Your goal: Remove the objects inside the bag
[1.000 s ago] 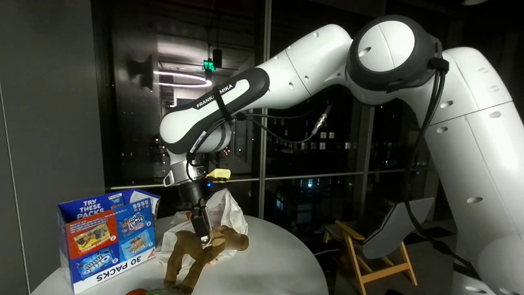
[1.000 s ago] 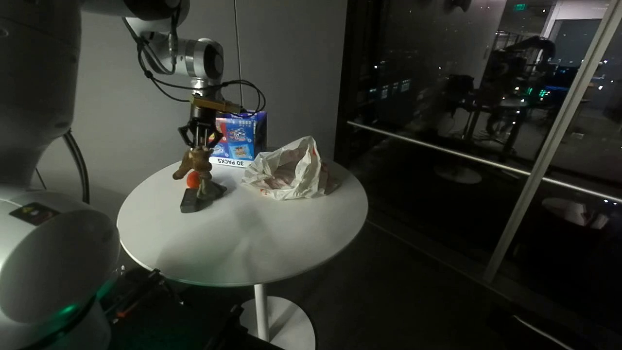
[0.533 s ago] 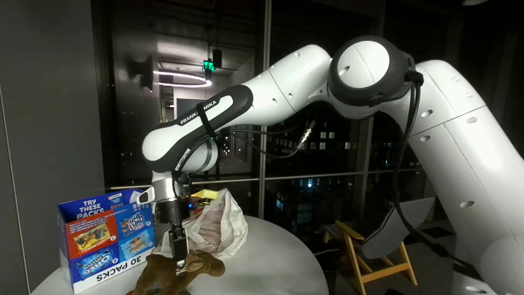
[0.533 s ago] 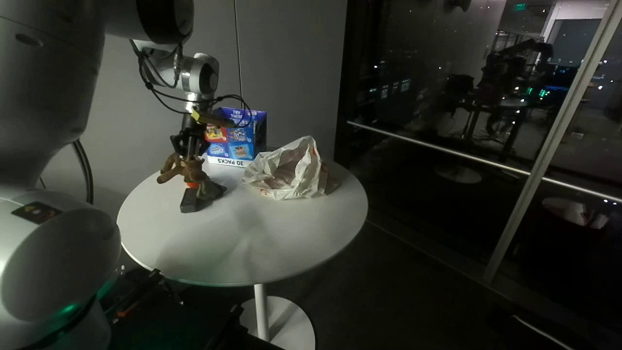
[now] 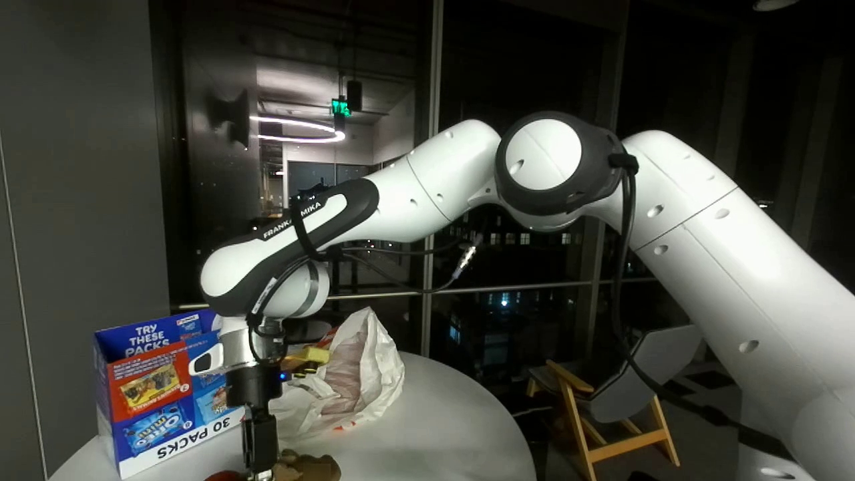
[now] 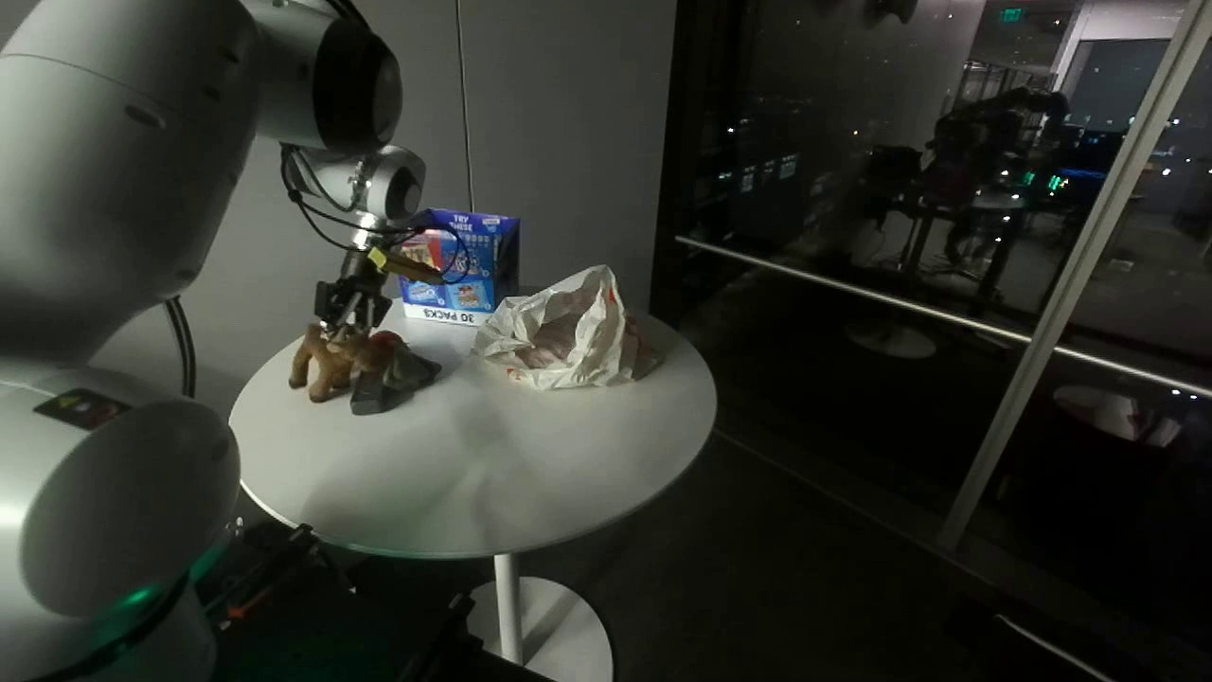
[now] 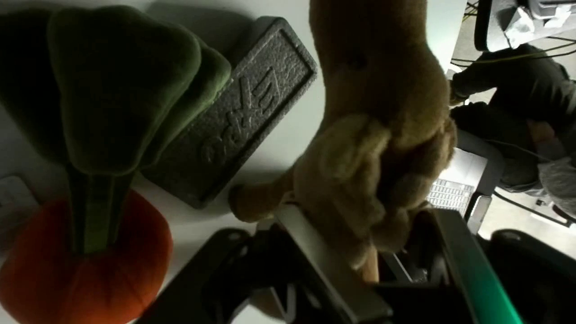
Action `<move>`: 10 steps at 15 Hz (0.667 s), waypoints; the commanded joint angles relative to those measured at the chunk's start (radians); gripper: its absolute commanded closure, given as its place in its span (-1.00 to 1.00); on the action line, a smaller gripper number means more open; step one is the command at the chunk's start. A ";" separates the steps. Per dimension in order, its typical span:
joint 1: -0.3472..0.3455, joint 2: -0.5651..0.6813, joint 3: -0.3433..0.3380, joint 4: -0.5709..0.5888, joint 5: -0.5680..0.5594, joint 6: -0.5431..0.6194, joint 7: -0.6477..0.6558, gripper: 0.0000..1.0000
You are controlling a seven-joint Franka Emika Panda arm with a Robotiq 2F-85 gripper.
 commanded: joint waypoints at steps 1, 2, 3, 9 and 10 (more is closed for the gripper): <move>0.004 0.003 -0.022 0.068 0.048 -0.029 0.095 -0.74; 0.003 -0.017 -0.033 0.055 0.049 0.010 0.135 -0.92; 0.001 -0.029 -0.041 0.049 0.050 0.036 0.171 -0.99; -0.043 -0.157 -0.104 -0.072 0.025 0.241 0.331 -1.00; -0.051 -0.181 -0.114 -0.098 0.025 0.274 0.359 -1.00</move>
